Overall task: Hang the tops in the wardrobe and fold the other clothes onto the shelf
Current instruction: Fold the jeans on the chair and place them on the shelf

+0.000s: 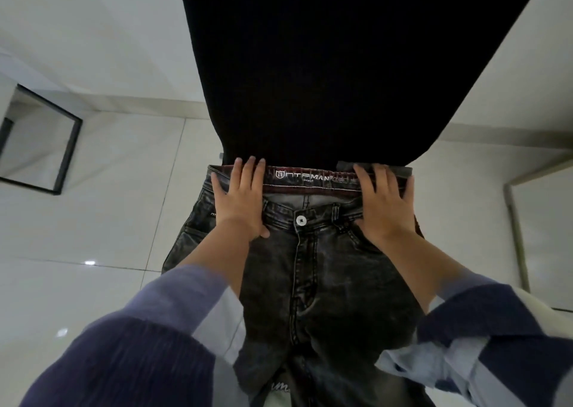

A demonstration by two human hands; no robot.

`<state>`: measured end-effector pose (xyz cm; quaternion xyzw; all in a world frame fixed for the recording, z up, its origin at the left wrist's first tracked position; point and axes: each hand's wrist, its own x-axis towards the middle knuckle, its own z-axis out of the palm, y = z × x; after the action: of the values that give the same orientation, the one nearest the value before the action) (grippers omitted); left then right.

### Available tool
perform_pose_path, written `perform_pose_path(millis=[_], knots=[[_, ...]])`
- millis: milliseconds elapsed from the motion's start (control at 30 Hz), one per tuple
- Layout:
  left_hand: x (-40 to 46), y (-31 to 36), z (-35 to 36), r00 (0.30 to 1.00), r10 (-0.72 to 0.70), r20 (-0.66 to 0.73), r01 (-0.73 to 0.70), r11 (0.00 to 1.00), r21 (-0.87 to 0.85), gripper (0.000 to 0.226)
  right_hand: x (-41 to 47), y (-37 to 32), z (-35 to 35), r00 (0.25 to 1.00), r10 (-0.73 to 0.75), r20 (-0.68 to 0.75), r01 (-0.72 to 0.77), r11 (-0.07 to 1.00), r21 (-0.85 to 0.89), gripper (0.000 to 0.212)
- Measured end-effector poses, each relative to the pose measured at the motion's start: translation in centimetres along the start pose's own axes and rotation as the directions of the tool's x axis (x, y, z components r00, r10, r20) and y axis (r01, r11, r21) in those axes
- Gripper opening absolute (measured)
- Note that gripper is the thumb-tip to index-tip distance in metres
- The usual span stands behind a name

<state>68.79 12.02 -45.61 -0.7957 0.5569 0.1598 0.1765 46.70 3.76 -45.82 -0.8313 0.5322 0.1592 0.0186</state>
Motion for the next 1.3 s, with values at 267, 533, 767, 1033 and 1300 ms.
perform_pose_path(millis=[267,533,767,1033,1300], knots=[[0.0,-0.4,0.4,0.994,-0.050,-0.094,0.064,0.987,0.148,0.130,-1.0,-0.5,0.6,0.997,0.056,-0.047,-0.058,0.997,-0.053,0.089],[-5.5,-1.4,-3.0,0.994,-0.017,-0.106,0.040,0.974,0.222,0.019,-5.8,0.6,-3.4,0.993,-0.082,0.086,0.093,0.987,-0.131,0.021],[-14.0,-1.3,-7.9,0.987,0.019,-0.162,0.031,0.953,0.301,0.019,-13.2,2.6,-9.4,0.993,-0.119,-0.007,0.119,0.992,-0.049,0.030],[-27.6,-0.5,-15.1,0.953,0.006,-0.303,0.023,0.995,0.092,0.040,-24.9,4.9,-16.9,0.993,-0.025,-0.112,0.025,1.000,0.002,0.027],[-39.8,4.5,-24.0,0.840,0.043,-0.542,-0.008,0.998,0.067,0.036,-36.4,10.7,-25.5,0.958,0.099,-0.270,-0.085,0.994,0.062,0.024]])
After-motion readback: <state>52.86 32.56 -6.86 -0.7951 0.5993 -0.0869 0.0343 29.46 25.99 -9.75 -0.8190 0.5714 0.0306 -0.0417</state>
